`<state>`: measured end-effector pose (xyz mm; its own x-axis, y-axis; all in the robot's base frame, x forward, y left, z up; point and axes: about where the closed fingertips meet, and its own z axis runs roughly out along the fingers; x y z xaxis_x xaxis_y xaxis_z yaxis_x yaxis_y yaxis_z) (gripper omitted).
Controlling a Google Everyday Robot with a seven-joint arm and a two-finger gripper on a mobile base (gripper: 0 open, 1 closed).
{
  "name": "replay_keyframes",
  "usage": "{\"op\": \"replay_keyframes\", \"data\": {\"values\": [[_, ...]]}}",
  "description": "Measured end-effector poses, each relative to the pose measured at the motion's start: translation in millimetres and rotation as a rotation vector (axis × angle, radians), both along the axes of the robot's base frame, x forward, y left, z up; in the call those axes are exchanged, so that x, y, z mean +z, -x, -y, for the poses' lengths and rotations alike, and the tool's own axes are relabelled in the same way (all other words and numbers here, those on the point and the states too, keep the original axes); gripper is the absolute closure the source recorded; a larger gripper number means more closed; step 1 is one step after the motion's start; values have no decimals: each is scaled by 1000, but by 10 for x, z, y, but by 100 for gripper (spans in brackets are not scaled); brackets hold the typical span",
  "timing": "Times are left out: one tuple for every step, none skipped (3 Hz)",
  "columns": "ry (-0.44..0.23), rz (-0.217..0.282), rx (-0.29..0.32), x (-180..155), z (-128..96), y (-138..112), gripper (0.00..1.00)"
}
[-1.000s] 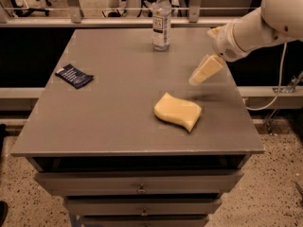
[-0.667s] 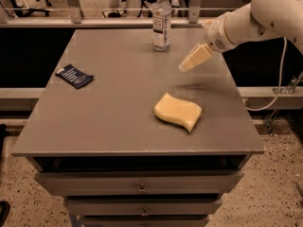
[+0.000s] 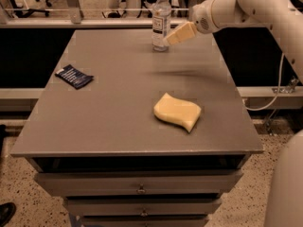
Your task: Pick blue plastic bottle
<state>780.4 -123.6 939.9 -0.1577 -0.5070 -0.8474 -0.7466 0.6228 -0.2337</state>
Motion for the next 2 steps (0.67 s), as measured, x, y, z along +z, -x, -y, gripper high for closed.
{"op": "replay_keyframes", "data": {"values": [[-95, -17, -30, -46, -160, -302, 0], [-191, -52, -32, -232, -383, -495, 0]]}}
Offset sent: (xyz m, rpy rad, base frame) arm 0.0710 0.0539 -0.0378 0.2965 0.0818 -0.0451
